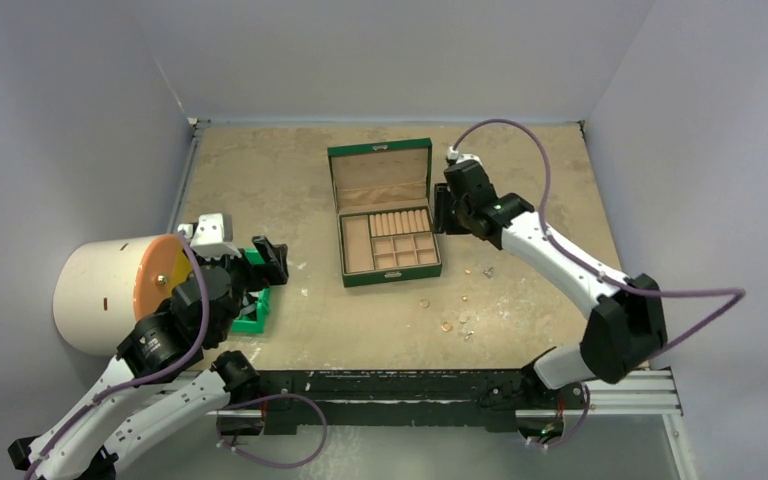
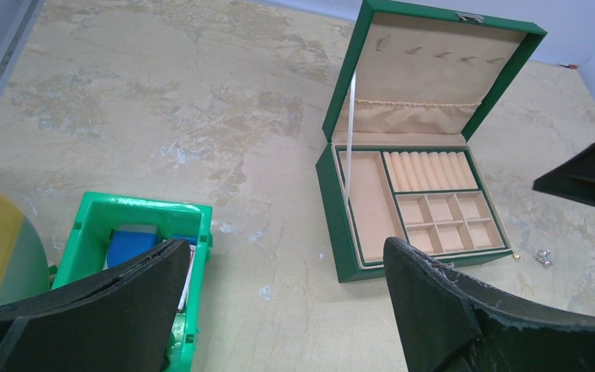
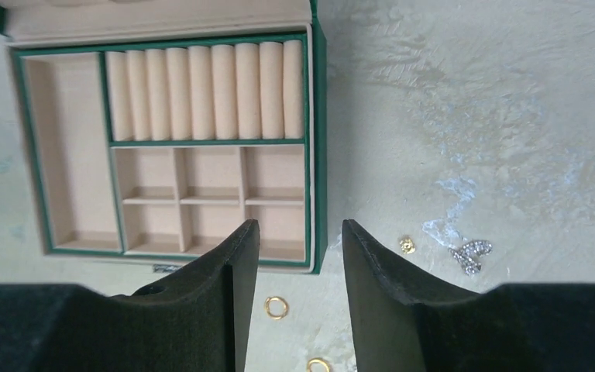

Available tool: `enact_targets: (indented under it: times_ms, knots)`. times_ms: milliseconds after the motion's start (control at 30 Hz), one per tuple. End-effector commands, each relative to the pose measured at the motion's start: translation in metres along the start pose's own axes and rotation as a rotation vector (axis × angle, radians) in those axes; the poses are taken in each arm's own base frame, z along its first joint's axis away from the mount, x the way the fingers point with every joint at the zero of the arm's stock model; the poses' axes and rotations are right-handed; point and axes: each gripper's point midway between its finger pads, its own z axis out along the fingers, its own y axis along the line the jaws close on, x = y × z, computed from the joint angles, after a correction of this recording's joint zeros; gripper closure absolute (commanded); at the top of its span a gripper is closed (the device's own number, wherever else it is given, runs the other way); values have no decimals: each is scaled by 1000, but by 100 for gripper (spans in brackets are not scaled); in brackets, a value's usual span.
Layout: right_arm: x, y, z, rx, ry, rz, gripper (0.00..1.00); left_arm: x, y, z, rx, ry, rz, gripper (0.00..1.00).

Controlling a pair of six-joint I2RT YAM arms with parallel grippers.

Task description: Organize the mixed jewelry

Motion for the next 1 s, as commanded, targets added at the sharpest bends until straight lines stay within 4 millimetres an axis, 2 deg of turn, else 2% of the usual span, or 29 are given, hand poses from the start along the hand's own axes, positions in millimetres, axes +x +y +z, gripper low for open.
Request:
enact_targets:
  times_ms: [0, 200, 400, 633, 767, 967]
  knots:
    - [8, -1, -31, -40, -1, 33, 53, -12, -4, 0, 2, -29, -36, 4]
    - [36, 1, -62, -3, 10, 54, 54, -10, -5, 2, 3, -22, -29, 4]
    - [77, 11, -70, 56, 41, 124, 57, -9, -6, 2, 5, -17, -26, 4]
    - [116, 25, -54, 73, 61, 205, 59, -11, -5, 0, 7, -26, -34, 4]
    - [126, 34, -41, 93, 68, 237, 59, -11, -5, 0, 8, -27, -34, 4]
    - [141, 37, -19, 138, 77, 303, 62, -12, -4, -1, 9, -32, -38, 4]
